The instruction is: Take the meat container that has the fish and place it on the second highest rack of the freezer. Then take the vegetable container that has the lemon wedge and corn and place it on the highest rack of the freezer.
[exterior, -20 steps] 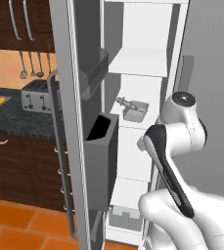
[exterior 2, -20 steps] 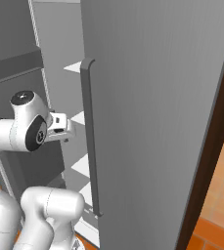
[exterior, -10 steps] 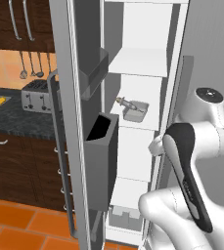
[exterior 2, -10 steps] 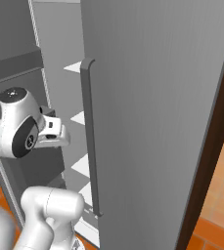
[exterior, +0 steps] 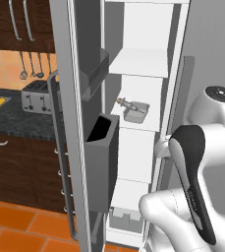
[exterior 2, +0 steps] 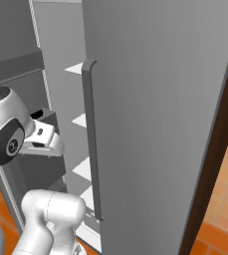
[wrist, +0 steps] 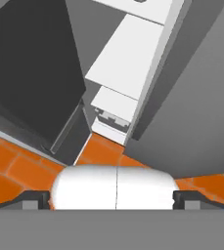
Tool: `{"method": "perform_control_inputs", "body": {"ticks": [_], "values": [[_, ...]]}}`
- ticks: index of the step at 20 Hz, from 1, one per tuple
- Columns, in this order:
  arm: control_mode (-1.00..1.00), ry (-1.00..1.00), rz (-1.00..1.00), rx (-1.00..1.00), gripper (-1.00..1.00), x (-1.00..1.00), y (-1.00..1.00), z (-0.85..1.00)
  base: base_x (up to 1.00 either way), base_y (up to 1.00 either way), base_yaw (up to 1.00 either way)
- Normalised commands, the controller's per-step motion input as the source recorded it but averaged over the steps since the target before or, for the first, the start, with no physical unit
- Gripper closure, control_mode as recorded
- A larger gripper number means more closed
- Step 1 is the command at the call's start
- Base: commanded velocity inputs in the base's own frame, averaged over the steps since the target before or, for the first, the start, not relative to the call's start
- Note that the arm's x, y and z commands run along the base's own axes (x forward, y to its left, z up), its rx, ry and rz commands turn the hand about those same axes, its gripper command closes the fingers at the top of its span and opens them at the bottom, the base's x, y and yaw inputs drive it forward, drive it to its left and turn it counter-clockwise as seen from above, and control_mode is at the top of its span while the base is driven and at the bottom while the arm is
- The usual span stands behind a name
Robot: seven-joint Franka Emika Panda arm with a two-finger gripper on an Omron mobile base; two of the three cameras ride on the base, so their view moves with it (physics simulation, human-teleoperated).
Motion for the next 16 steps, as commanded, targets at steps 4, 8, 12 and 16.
{"method": "perform_control_inputs", "body": {"ticks": [4,8,12,16], "values": [[-1.0,0.0,-0.03,0.04,-1.0,-0.17,-0.21,0.0,0.0,0.0,0.0],[-1.0,0.0,-0.04,0.01,-1.0,-0.13,-0.03,0.0,0.0,0.0,0.0],[-1.0,0.0,0.0,0.0,-1.0,-0.04,0.0,0.0,0.0,0.0,0.0],[1.0,0.0,0.0,0.0,-1.0,-0.15,0.0,-0.01,-0.11,0.0,0.0]]}}
